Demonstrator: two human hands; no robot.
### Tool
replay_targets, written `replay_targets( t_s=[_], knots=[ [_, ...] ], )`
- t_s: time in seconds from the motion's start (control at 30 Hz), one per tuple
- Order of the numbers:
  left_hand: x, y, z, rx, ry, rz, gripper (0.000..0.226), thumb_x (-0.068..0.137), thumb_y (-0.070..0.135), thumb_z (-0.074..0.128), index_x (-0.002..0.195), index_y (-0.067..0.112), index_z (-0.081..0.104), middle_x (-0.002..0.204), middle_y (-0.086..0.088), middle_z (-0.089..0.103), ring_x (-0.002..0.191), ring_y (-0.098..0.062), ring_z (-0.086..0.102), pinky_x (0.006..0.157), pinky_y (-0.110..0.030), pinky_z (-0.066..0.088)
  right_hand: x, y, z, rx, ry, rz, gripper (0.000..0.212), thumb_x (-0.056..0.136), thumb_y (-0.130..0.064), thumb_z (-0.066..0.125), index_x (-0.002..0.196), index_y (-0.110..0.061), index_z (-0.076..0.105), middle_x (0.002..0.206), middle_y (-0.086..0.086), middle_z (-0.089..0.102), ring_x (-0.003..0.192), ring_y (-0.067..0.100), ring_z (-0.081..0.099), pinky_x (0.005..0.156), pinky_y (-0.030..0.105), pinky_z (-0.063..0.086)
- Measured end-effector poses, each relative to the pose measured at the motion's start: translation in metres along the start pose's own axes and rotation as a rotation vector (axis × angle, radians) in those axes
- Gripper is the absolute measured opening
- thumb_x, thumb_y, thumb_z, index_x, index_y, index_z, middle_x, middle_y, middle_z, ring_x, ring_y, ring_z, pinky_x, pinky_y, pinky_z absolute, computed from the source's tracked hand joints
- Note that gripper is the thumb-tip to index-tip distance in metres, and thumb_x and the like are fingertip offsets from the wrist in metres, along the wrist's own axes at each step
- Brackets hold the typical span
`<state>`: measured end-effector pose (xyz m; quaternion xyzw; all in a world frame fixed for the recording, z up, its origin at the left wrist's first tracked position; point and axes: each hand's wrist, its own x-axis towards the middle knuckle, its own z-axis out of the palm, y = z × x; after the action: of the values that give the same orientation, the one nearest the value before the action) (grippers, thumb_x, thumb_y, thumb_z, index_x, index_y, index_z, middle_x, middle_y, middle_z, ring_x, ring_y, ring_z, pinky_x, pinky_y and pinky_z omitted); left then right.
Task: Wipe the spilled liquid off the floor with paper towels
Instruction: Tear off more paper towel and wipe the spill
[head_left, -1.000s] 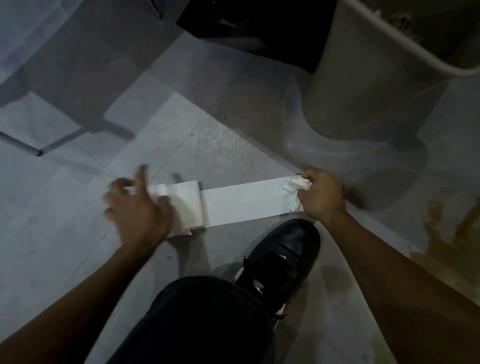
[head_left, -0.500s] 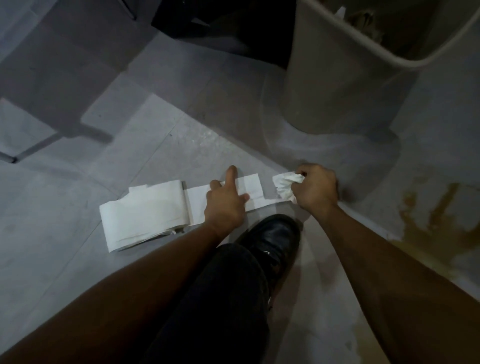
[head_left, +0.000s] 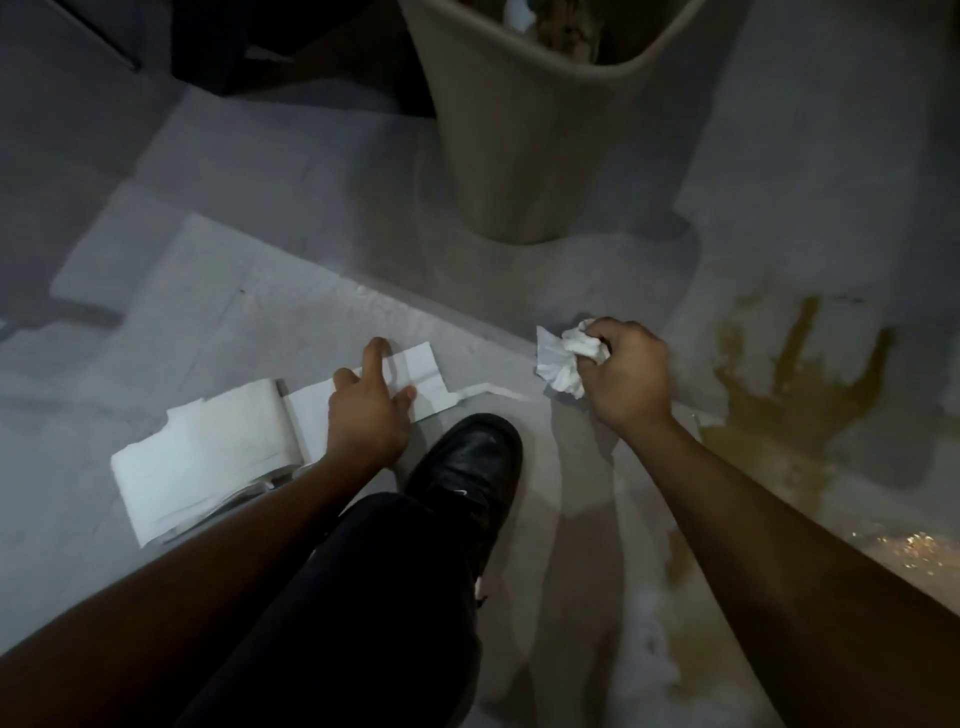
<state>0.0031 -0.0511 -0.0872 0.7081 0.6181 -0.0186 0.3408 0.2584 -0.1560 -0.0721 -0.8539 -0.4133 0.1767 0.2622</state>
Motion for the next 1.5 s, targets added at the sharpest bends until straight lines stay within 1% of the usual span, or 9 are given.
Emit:
replay_targets(
  t_s=[0.3,0.47,0.73,0.83,0.93,1.07,1.27,1.37,1.5],
  knots=[
    [-0.007,0.008,-0.011,-0.043,0.033,-0.005,0.062,0.097,0.028,0.065,0.149,0.029,0.03,0.122,-0.023,0.055,0.097,-0.033,0.056,0.082,-0.04,0.045,0.005,0.029,-0.039,-0.062,0.122,0.005,0.033,0.075,-0.001,0.07,0.107,-0.008,0.076,0.098,0.019,0.071,0.088,0.034,0.067,0.079,0.017,0.035],
    [-0.028,0.045,-0.014,0.073,0.169,0.261,0.056,0.097,0.028,0.062,0.148,0.021,0.04,0.121,-0.024,0.051,0.11,-0.043,0.052,0.091,-0.054,0.047,-0.007,0.049,-0.066,0.039,0.195,0.088,0.029,0.086,-0.014,0.07,0.115,-0.014,0.073,0.105,0.014,0.07,0.095,0.026,0.065,0.082,0.018,0.037],
    [-0.029,0.157,0.046,0.153,-0.226,0.646,0.056,0.08,0.044,0.05,0.129,0.021,0.065,0.113,-0.013,0.063,0.105,-0.035,0.061,0.093,-0.046,0.053,-0.049,0.079,-0.099,0.152,0.286,0.164,0.021,0.09,-0.01,0.059,0.103,-0.019,0.073,0.097,-0.001,0.075,0.088,0.015,0.067,0.078,0.028,0.051],
    [-0.021,0.185,0.067,0.333,-0.338,0.608,0.081,0.069,0.063,0.046,0.143,0.028,0.05,0.133,-0.019,0.055,0.125,-0.04,0.05,0.103,-0.051,0.047,-0.071,0.098,-0.115,0.193,0.359,0.255,0.018,0.094,-0.009,0.056,0.105,-0.016,0.069,0.095,-0.003,0.073,0.085,0.012,0.065,0.072,0.02,0.047],
    [-0.01,0.195,0.085,0.516,-0.472,0.555,0.125,0.047,0.087,0.048,0.157,0.045,0.007,0.166,-0.017,0.019,0.153,-0.045,0.012,0.119,-0.062,0.026,-0.095,0.117,-0.13,0.182,0.443,0.289,0.019,0.095,-0.008,0.056,0.108,-0.014,0.068,0.092,-0.007,0.07,0.079,0.003,0.061,0.07,0.012,0.044],
    [-0.002,0.193,0.102,0.643,-0.583,0.532,0.156,0.026,0.103,0.053,0.131,0.053,-0.051,0.168,-0.027,-0.005,0.152,-0.05,-0.017,0.123,-0.064,0.001,-0.124,0.139,-0.148,0.181,0.551,0.316,0.032,0.088,0.009,0.052,0.11,-0.007,0.068,0.091,-0.003,0.068,0.075,-0.019,0.056,0.067,-0.003,0.034],
    [-0.02,0.203,0.109,0.751,-0.604,0.442,0.164,0.049,0.069,0.092,0.121,0.057,-0.055,0.148,-0.024,-0.052,0.134,-0.057,-0.044,0.111,-0.081,0.009,-0.12,0.162,-0.159,0.18,0.469,0.352,0.037,0.082,-0.02,0.055,0.113,-0.008,0.072,0.117,0.011,0.067,0.102,0.019,0.065,0.088,0.0,0.035],
    [-0.026,0.204,0.113,0.759,-0.601,0.405,0.163,0.054,0.061,0.094,0.14,0.051,-0.044,0.149,-0.02,-0.053,0.135,-0.057,-0.043,0.11,-0.082,0.015,-0.098,0.173,-0.146,0.104,0.299,0.412,0.047,0.086,-0.007,0.062,0.133,-0.013,0.061,0.143,0.013,0.049,0.125,0.029,0.054,0.104,0.021,0.04],
    [-0.026,0.207,0.115,0.784,-0.627,0.387,0.165,0.055,0.06,0.094,0.13,0.049,-0.053,0.145,-0.022,-0.056,0.134,-0.058,-0.044,0.109,-0.083,0.013,-0.071,0.167,-0.122,-0.075,0.115,0.356,0.057,0.091,-0.015,0.058,0.147,-0.012,0.045,0.158,0.016,0.028,0.146,0.037,0.025,0.116,0.049,0.035]
  ],
)
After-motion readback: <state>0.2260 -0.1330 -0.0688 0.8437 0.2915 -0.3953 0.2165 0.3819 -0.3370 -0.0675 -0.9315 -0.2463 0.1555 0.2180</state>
